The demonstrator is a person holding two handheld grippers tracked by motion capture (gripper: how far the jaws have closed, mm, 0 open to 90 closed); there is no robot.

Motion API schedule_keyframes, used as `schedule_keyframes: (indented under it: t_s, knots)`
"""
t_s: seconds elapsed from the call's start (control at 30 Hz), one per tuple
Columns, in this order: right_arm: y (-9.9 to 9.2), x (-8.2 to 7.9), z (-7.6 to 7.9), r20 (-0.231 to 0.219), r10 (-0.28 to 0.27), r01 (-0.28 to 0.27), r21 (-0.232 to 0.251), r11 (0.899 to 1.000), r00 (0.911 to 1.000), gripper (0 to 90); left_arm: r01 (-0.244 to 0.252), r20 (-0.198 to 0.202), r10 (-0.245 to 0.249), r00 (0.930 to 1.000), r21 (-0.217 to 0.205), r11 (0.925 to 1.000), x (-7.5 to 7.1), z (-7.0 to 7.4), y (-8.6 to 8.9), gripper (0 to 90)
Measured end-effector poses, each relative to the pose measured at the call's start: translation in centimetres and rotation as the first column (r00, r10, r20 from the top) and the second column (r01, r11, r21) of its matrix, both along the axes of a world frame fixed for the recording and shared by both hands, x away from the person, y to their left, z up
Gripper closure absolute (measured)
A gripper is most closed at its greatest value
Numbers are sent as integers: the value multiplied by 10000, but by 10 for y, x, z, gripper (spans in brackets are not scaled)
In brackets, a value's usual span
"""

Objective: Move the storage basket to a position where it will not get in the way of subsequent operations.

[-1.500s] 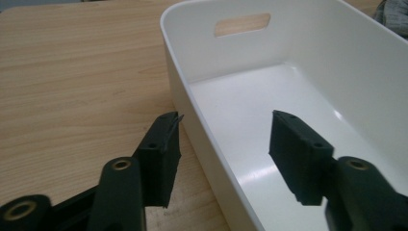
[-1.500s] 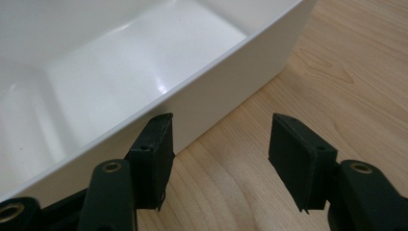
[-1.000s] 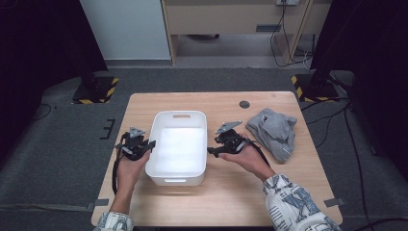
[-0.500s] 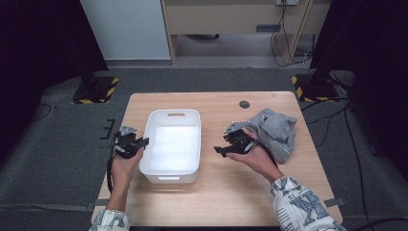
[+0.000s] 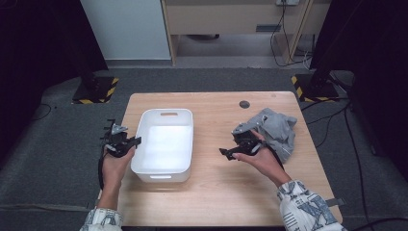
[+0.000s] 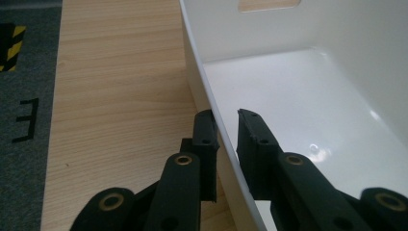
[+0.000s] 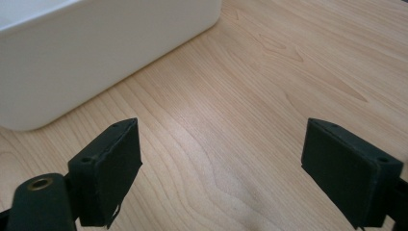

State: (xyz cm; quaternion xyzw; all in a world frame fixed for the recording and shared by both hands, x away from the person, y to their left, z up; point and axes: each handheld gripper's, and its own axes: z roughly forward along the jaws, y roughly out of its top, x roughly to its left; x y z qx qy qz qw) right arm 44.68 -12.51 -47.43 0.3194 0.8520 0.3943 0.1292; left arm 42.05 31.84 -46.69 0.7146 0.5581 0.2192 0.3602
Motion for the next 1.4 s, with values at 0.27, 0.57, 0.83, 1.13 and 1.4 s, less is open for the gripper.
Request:
schedule_keyframes:
  t_s: [0.27,0.57,0.83,1.13,1.4]
  knots:
    - [-9,-6,-6,-70,-8,8,7,10000,10000,115,-236,-24,236,9997,-31,9997,0,0,19,775]
    - [-15,-8,-9,-126,-54,53,-57,10000,9999,107,-446,-38,446,9990,49,9990,3,1,35,776]
    - [-13,-7,-10,-141,-24,22,-123,9999,9999,108,-521,-113,523,9986,134,9986,6,1,49,777]
    - [-13,-7,-11,-199,-103,101,-122,9999,9997,108,-395,-163,398,9991,172,9991,13,2,66,778]
    - [-14,-8,-15,-272,-158,151,-261,9995,9995,109,-85,-148,90,9999,322,9994,21,2,76,778]
